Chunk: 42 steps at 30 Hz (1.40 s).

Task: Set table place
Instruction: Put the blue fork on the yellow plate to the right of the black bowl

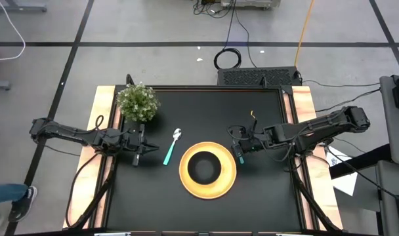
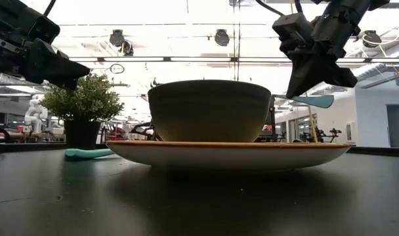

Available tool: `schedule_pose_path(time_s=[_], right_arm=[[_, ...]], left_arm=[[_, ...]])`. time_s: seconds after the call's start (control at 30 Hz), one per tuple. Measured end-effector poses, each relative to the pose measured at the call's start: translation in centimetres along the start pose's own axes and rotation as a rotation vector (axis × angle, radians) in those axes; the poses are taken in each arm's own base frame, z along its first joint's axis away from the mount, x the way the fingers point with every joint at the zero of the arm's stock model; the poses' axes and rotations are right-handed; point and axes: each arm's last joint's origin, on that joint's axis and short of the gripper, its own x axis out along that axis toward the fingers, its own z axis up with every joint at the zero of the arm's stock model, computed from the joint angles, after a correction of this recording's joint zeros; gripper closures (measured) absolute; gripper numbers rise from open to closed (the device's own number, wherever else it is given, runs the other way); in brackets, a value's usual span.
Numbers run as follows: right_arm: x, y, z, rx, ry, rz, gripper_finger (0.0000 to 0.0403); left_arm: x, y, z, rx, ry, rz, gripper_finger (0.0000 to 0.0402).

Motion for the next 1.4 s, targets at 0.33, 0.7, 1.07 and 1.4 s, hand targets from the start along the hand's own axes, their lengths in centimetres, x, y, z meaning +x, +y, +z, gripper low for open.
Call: schedule_pose_path(time_s=[0.33,0.7,1.07,1.4], right_arm=[[0.01,-0.01,-0.01,-0.002,0.0,0.0,0.0403],[0.01,-0.01,0.0,-0.002,-0.001,-0.001,0.0403],[-0.01,0.01,-0.01,-0.029,-0.028,-0.01,0.0403],[-0.54,0.97,-0.77,-0.095,-0.127,0.036,0.0403]], left_arm=[[0.0,0.01,0.0,0.0,0.0,0.001,0.0371],[0.0,0.0,0.0,0.0,0.0,0.001,0.0371],[0.0,0.01,0.0,0.0,0.0,0.001,0.0371],[0.0,0.0,0.0,-0.004,0.0,0.0,0.0371]])
